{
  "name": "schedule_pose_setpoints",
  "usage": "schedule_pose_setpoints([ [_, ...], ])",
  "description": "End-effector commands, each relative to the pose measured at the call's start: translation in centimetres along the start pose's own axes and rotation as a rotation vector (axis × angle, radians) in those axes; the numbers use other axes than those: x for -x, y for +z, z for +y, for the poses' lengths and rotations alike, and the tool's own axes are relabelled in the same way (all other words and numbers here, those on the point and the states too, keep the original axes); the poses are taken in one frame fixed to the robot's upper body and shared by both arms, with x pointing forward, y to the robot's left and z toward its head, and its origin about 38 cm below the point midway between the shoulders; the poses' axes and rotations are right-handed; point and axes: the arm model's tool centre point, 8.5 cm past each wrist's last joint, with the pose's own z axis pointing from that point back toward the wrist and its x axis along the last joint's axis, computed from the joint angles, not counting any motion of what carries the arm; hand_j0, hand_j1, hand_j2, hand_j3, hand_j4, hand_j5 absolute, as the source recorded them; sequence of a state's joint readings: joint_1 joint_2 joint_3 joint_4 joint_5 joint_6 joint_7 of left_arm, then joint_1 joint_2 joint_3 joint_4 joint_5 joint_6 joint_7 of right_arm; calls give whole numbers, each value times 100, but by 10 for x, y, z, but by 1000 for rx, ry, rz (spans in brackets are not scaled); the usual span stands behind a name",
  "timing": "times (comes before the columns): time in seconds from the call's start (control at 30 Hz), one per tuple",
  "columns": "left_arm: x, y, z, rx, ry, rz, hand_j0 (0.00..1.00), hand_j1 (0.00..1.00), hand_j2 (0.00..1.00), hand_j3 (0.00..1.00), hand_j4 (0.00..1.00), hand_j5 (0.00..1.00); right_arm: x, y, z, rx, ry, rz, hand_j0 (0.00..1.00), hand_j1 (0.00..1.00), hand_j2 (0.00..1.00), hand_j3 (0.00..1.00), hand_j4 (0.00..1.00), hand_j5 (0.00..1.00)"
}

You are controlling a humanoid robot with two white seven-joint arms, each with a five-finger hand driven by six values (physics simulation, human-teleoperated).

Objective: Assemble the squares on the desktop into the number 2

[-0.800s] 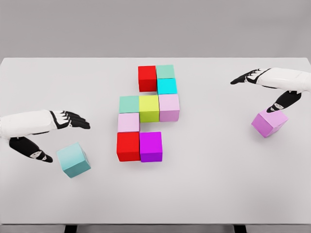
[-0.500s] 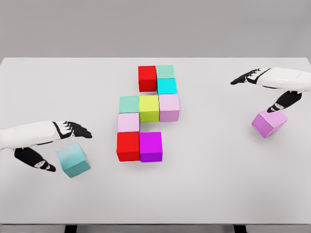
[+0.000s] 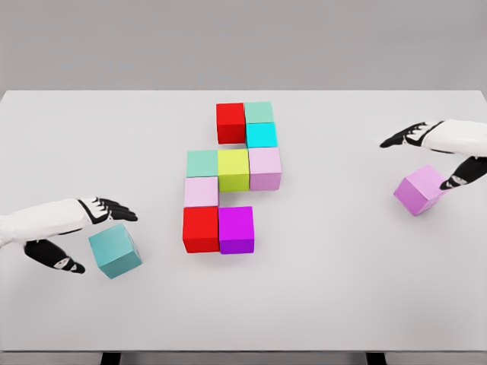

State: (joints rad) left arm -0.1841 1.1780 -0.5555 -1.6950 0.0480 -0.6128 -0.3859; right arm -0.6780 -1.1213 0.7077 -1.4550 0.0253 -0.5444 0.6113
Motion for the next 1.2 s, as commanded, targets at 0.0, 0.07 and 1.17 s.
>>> schedule_pose_setpoints([
  [0.0, -1, -3, -1, -8, 8, -9, 100, 100, 100, 100, 100, 100, 4, 6, -1, 2, -9, 18, 100, 100, 100, 100, 100, 100],
  [0.07, -3, -7, -2, -13, 12, -22, 100, 100, 100, 100, 100, 100, 10, 8, 4, -3, -28, 33, 100, 100, 100, 100, 100, 100],
  [1.17, 0, -13, -20, 38, -28, -4, 78, 78, 78, 78, 78, 78, 39, -15, 60, -56, -159, 80, 86, 86, 86, 86, 86, 86],
])
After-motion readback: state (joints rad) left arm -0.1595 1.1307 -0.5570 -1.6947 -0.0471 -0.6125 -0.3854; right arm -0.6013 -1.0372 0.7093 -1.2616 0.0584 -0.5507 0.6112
